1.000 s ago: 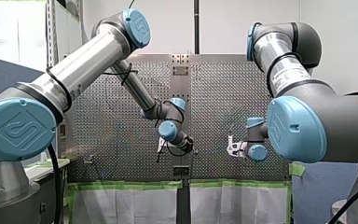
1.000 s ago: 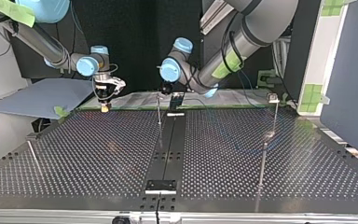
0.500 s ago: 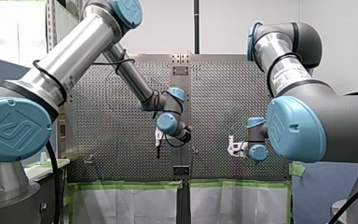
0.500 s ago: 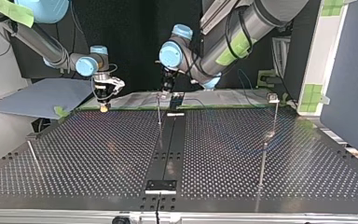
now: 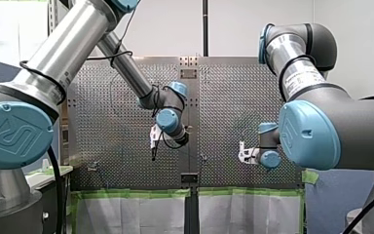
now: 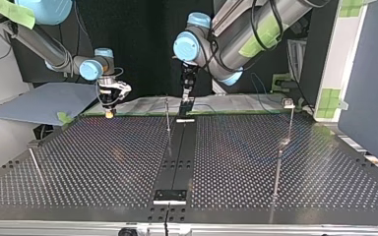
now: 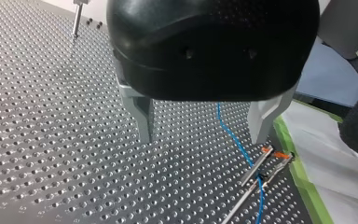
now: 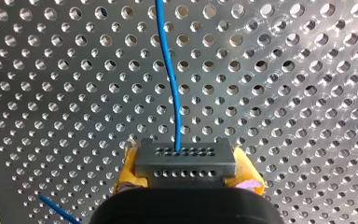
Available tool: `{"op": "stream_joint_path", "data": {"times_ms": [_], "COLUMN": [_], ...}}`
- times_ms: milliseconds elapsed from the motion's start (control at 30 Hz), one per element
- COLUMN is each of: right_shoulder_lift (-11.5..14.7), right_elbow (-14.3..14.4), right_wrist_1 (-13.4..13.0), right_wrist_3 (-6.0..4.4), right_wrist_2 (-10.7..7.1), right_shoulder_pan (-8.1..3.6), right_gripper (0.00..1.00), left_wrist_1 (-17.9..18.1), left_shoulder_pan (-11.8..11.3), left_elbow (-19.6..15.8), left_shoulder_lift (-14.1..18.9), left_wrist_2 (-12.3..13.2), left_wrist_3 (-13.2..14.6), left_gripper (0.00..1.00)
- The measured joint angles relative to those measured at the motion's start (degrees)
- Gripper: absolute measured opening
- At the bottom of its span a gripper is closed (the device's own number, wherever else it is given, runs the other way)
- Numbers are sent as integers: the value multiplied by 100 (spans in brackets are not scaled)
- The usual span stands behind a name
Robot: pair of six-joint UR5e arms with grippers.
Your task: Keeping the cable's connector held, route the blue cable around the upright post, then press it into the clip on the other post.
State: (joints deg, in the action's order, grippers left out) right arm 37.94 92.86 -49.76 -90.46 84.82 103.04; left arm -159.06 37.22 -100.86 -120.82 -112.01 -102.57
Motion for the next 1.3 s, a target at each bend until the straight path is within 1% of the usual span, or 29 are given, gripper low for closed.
{"op": "stream_joint_path", "data": {"times_ms": [333,667,1133,1300], "right_shoulder_lift": [0,0,0,0], "right_elbow": [0,-1,1,1], "right_wrist_1": [-12,-3,0,0], "right_wrist_3": [-17,-17,-17,-17], "right_wrist_2": [-17,-18,-61,-62], "right_shoulder_pan": [1,0,2,0], "right_gripper": [0,0,0,0], "left_wrist_1": [-56,-73,-60,-19], "left_shoulder_pan": [-7,-4,-12,-17], "left_elbow": [-476,-946,-1632,-1741], "left_shoulder_lift": [477,945,1635,1868], "left_wrist_2": [-38,-44,-45,-45], "left_wrist_3": [-27,58,70,40], "left_gripper": [98,98,98,98]}}
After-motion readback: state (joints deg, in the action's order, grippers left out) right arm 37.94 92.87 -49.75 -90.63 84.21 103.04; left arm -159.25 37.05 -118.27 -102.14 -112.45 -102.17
